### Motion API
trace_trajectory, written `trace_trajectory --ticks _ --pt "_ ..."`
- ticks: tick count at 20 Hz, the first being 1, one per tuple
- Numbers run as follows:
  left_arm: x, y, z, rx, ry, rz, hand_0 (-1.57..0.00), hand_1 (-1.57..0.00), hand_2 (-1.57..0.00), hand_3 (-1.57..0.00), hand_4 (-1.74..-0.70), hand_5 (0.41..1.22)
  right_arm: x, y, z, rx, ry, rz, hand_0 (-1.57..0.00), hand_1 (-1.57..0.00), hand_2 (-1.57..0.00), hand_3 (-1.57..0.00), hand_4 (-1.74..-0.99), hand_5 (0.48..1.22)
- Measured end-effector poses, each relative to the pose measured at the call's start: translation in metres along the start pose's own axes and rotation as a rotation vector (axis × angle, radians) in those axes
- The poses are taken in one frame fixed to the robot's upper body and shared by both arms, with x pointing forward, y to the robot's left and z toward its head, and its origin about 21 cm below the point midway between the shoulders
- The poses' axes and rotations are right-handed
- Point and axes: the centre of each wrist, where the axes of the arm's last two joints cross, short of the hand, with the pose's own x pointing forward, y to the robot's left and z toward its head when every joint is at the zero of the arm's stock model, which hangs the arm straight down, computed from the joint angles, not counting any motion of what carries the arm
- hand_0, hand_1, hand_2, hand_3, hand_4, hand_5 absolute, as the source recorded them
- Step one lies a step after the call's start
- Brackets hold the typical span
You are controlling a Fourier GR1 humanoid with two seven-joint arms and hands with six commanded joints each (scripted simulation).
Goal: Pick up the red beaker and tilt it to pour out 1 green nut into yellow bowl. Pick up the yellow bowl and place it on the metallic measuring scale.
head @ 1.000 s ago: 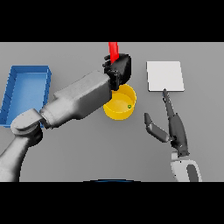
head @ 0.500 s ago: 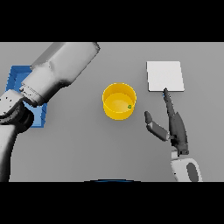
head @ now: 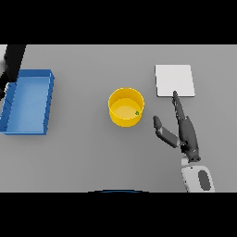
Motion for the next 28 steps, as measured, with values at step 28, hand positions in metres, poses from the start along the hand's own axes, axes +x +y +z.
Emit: trace_trajectory --ticks 28 --pt "-0.089 -0.198 0.127 0.060 0.636 0.948 -1.57 -1.57 -1.57 -1.56 -1.74 1.046 -0.006 0.002 0.005 0.017 0.002 0.063 0.00 0.00 0.00 0.00 -1.013 0.644"
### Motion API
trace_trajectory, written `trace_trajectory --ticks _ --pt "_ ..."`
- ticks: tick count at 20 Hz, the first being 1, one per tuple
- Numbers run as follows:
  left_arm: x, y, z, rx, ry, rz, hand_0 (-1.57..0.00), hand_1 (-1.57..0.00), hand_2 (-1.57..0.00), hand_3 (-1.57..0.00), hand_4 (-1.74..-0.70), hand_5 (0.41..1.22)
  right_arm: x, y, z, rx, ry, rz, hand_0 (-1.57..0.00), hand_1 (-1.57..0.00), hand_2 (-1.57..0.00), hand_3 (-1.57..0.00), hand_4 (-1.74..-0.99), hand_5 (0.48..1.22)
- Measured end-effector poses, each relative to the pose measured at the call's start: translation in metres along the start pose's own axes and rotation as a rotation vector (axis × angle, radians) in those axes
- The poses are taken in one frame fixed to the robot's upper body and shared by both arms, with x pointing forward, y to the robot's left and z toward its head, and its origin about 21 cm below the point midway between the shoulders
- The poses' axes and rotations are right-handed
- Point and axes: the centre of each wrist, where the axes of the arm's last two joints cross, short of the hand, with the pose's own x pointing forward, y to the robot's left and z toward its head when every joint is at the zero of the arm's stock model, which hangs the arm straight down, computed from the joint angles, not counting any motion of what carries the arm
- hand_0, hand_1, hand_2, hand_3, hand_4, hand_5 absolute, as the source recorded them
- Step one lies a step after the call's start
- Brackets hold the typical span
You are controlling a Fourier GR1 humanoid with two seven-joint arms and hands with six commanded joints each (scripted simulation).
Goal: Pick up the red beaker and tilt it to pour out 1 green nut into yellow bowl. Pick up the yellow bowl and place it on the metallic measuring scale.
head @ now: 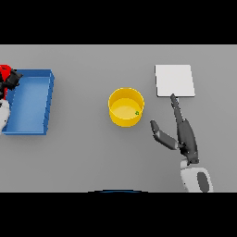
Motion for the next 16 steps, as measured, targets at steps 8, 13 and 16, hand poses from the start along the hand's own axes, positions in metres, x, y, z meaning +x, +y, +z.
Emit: trace_trajectory --ticks 8,13,16 --pt "-0.018 0.002 0.017 -0.044 -0.023 -0.110 -1.21 -1.00 -1.02 -0.95 -1.00 0.720 -0.002 -0.003 0.005 -0.009 -0.016 -0.004 0.00 0.00 0.00 0.00 -1.004 0.636" --pt "-0.026 -0.003 0.016 -0.102 -0.001 -0.212 -0.39 -0.33 -0.33 -0.31 -0.84 0.657 0.004 -0.002 0.001 -0.015 -0.009 -0.006 0.00 0.00 0.00 0.00 -1.011 0.639" --pt "-0.027 -0.004 0.014 -0.126 -0.026 -0.234 -0.20 -0.17 -0.17 -0.16 -0.80 0.652 0.004 -0.005 0.002 -0.022 -0.003 -0.003 0.00 0.00 0.00 0.00 -1.015 0.642"
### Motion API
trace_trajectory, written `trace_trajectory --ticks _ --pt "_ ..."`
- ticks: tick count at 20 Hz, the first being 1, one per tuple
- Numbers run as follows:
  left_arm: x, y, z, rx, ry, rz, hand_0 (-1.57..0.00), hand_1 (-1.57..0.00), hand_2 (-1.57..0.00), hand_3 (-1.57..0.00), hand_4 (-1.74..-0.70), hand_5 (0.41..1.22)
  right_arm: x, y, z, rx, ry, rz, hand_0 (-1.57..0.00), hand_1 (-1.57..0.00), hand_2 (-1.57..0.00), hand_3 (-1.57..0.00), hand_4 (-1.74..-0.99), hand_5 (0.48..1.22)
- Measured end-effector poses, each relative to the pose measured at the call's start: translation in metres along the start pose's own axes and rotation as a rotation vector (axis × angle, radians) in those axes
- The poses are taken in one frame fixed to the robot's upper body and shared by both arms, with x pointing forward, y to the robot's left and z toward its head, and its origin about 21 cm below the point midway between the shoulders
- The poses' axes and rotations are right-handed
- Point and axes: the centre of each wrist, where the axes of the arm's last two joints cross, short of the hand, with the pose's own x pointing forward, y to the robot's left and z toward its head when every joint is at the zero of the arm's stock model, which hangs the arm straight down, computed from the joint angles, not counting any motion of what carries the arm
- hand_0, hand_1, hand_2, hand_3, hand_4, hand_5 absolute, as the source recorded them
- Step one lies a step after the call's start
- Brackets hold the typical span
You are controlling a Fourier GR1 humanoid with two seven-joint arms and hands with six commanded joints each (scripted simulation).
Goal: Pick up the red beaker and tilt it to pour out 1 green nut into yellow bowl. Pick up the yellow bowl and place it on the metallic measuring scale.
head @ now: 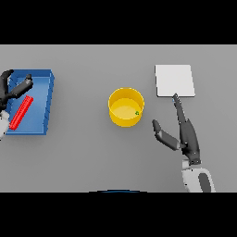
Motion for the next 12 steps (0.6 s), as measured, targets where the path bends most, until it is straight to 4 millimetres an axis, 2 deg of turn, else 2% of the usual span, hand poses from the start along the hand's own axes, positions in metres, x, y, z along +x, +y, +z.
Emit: trace_trajectory --ticks 1,3,4,5,9,12 --pt "0.002 -0.002 -0.001 -0.002 -0.004 0.008 -0.16 -0.13 -0.14 -0.13 -0.80 0.649 0.001 0.006 -0.002 0.013 0.004 -0.005 0.00 0.00 0.00 0.00 -1.019 0.643" --pt "-0.003 -0.002 -0.003 0.008 -0.014 0.014 -0.10 -0.08 -0.09 -0.08 -0.78 0.651 0.002 0.004 0.000 0.017 0.010 0.015 0.00 0.00 0.00 0.00 -1.020 0.640" --pt "-0.002 -0.002 -0.004 0.017 -0.026 0.019 -0.08 -0.07 -0.07 -0.07 -0.77 0.655 0.002 -0.001 -0.002 0.030 0.042 0.052 0.00 0.00 0.00 0.00 -1.014 0.666" --pt "0.002 0.000 -0.003 0.027 -0.042 0.014 -0.07 -0.05 -0.06 -0.05 -0.76 0.657 0.004 -0.002 -0.003 0.087 -0.001 0.063 0.00 0.00 0.00 0.00 -1.005 0.669" --pt "0.005 0.001 -0.002 0.028 -0.067 0.021 -0.03 -0.02 -0.02 -0.02 -0.74 0.664 0.019 -0.016 -0.038 0.314 -0.024 0.332 0.00 0.00 0.00 0.00 -1.094 0.677" --pt "0.006 -0.002 -0.001 0.025 -0.084 0.023 -0.01 -0.01 -0.01 -0.01 -0.73 0.677 0.032 -0.012 -0.059 0.459 -0.104 0.517 0.00 0.00 0.00 0.00 -1.174 0.674"
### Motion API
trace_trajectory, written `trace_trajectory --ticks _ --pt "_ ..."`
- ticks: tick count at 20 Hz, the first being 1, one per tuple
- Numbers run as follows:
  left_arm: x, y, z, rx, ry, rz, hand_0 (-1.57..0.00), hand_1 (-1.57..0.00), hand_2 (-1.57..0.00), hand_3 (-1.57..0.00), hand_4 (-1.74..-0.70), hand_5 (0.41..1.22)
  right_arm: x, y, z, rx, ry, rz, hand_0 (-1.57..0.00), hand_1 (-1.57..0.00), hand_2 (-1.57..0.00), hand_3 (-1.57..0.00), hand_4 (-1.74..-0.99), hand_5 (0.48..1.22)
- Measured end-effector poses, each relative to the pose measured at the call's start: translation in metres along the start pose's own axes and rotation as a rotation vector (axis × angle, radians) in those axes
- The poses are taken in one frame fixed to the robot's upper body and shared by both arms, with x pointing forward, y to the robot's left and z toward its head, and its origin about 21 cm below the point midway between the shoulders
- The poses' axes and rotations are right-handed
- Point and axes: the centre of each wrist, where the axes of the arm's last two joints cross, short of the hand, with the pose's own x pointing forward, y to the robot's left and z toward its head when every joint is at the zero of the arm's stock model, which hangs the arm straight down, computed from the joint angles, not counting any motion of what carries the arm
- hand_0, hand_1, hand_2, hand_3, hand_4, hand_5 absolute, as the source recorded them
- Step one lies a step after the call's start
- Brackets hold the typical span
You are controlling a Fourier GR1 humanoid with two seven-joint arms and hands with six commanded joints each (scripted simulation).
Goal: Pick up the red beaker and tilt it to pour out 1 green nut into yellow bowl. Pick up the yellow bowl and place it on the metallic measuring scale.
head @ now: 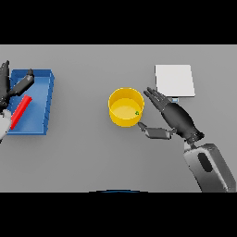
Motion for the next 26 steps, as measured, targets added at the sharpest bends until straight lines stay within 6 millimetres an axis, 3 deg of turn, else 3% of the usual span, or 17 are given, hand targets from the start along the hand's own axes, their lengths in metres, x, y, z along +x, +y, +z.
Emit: trace_trajectory --ticks 7,10,14,18,26 --pt "-0.003 0.004 0.001 -0.002 0.020 -0.017 0.00 0.00 0.00 0.00 -0.74 0.701 0.009 -0.017 -0.042 0.309 -0.130 0.385 0.00 0.00 0.00 0.00 -1.227 0.698" --pt "0.000 0.002 0.001 -0.008 0.010 -0.024 0.00 0.00 0.00 0.00 -0.74 0.704 0.014 -0.010 -0.057 0.404 -0.160 0.507 0.00 0.00 0.00 0.00 -1.215 0.711" --pt "-0.001 0.007 0.000 0.001 0.025 -0.019 0.00 0.00 0.00 0.00 -0.75 0.701 0.017 -0.008 -0.074 0.510 -0.152 0.565 0.00 0.00 0.00 0.00 -1.221 0.722" --pt "-0.005 0.007 0.002 0.006 0.018 -0.024 0.00 0.00 0.00 0.00 -0.74 0.699 0.030 0.010 -0.090 0.585 -0.176 0.583 0.00 0.00 0.00 0.00 -1.245 0.730" --pt "-0.010 0.014 0.002 0.009 0.009 -0.018 0.00 0.00 0.00 0.00 -0.74 0.699 0.031 0.018 -0.109 0.672 -0.144 0.656 0.00 0.00 0.00 0.00 -1.265 0.740"
